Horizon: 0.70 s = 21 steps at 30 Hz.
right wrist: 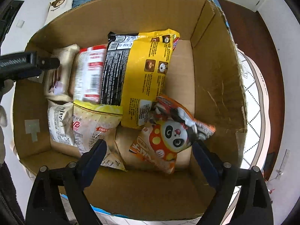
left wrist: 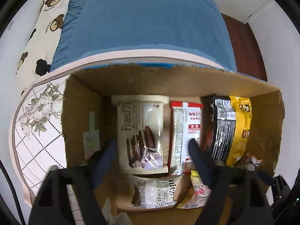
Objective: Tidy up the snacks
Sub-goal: 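Carry the Franzzi pack and panda bag into the box and open both tools, then lift both tools out of the box back toward the snack pile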
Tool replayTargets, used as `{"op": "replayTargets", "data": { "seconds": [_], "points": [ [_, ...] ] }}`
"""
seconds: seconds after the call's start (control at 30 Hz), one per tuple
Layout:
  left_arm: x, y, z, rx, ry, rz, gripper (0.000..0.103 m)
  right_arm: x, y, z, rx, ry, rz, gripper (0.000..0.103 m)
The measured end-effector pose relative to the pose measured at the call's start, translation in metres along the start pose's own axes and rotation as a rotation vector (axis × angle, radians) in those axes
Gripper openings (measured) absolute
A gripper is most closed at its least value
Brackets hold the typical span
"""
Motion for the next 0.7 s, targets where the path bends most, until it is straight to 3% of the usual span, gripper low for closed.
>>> {"op": "replayTargets", "data": {
  "seconds": [0.27,0.7],
  "points": [
    [-0.019,0.015,0.001,0.000,0.010,0.044,0.083,-0.004,0.010,-0.003,-0.006,-0.011,0.049,0.095],
    [-0.115,0.078,0.008,0.018,-0.005,0.322,0.083,-0.046,0.059,-0.004,-0.014,-0.050,0.257,0.095]
  ]
}}
Point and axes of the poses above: each gripper's, at about its wrist camera, not at the fingertips, and y roughly against the way its jaws point, z to its right, x to its top, the point moved 1 cm from there along -y, roughly the way its jaws point, and after that the axes turned 4 degrees about -z, right-handed, at the moved point
